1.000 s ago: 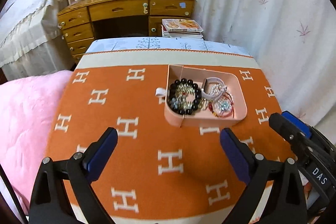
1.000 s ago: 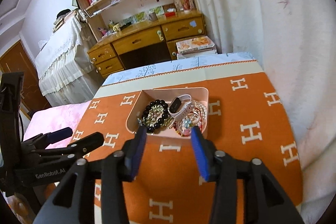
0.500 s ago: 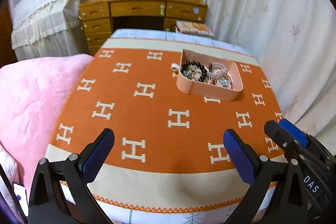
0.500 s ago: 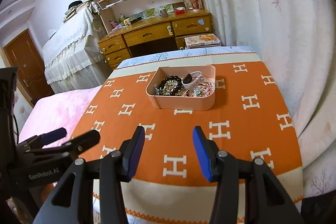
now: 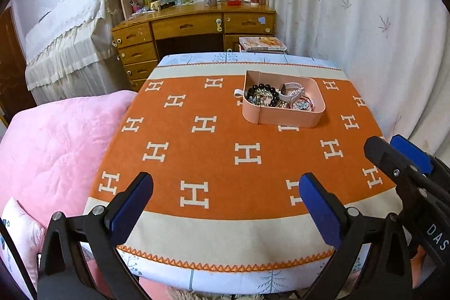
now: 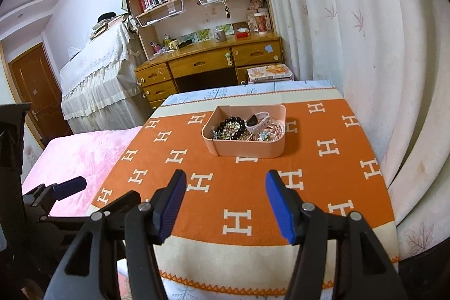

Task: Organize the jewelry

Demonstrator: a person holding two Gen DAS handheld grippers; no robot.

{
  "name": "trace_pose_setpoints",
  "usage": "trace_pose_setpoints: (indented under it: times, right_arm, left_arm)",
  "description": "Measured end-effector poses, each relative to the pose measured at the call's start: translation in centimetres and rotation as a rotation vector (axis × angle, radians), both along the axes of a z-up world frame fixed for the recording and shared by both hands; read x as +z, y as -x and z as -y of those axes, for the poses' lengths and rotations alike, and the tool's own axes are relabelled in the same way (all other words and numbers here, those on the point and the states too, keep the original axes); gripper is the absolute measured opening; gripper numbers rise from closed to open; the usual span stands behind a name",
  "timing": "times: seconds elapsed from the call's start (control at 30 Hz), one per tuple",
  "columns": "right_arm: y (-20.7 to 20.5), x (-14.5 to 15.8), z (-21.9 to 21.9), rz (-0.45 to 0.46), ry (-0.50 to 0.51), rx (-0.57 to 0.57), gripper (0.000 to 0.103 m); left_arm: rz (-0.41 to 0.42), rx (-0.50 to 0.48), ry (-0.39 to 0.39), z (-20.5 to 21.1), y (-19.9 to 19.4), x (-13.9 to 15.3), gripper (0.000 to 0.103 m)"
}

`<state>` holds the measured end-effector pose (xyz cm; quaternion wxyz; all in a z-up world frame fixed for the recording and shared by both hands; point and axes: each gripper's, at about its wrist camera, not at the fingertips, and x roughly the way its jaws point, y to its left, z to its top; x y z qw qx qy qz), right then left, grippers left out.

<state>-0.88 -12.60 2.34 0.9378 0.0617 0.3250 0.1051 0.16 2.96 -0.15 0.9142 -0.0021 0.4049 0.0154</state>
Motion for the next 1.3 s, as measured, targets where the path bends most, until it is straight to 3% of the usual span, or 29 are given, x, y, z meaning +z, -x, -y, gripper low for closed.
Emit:
trace_pose_setpoints:
  times: [0.37, 1.3]
  right_arm:
    - [0.7, 0.6, -0.1, 0.045, 0.006, 0.002, 0.059]
    - [1.2, 0.3, -0.9, 0.033, 0.005, 0.009, 0.059]
  left_arm:
    - [0.026, 0.020, 0.009, -0.2, 0.4, 0.3, 0.102]
    - [0.022, 0.034, 0.049, -0.6, 0.5, 0.0, 0.102]
